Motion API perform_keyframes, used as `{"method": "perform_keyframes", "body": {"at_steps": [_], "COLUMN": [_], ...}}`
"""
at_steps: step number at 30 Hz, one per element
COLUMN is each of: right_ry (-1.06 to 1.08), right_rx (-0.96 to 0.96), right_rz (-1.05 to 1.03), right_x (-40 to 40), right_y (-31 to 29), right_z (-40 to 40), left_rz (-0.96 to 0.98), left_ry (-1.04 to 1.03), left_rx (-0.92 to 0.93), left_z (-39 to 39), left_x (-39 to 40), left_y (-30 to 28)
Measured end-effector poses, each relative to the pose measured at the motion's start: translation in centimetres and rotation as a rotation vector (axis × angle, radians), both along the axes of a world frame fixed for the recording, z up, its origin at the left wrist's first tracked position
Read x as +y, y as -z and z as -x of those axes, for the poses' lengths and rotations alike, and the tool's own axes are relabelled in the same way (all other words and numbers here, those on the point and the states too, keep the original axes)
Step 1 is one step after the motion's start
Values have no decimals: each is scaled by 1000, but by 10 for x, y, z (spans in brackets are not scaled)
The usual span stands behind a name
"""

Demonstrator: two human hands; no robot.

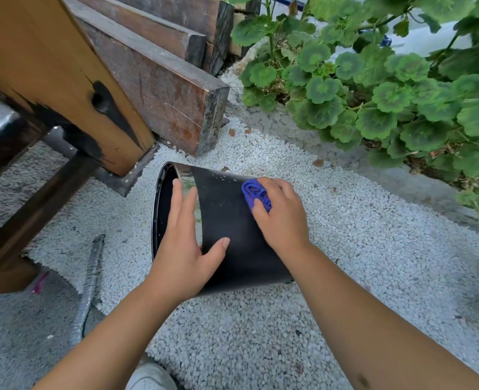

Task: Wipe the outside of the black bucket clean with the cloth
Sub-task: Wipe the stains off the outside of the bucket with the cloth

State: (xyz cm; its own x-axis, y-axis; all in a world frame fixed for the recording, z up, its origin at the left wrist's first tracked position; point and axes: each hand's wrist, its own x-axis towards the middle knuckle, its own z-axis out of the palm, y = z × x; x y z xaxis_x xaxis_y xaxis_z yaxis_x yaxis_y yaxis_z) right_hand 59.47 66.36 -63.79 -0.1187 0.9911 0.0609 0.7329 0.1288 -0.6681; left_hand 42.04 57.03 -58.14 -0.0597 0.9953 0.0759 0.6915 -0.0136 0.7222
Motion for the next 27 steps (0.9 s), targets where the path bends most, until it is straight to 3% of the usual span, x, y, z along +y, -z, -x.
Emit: {"method": "perform_keyframes", "body": {"at_steps": [7, 11, 13, 17, 20, 24, 27], "right_ry": [147, 108, 235, 670, 743, 629, 476], "right_rx": [-72, -75, 139, 954, 1302, 1295, 1131], "right_rz": [42, 48, 87, 282, 319, 326, 325], "right_x": [-7, 1, 9, 35, 46, 41, 31], "right_y": [24, 25, 20, 1, -10, -19, -31], "right_z": [-33, -47, -51, -64, -72, -51, -14], "left_rz": [16, 26, 35, 15, 15, -30, -88], "left_ry": [25, 35, 35, 58, 88, 155, 41], "left_rx": [10, 38, 53, 119, 149, 223, -59], "left_z": [-2, 1, 2, 8, 14, 18, 19], "left_x": [-9, -10, -11, -17, -28, -47, -40], "left_y": [3, 3, 2, 0, 7, 16, 8]}}
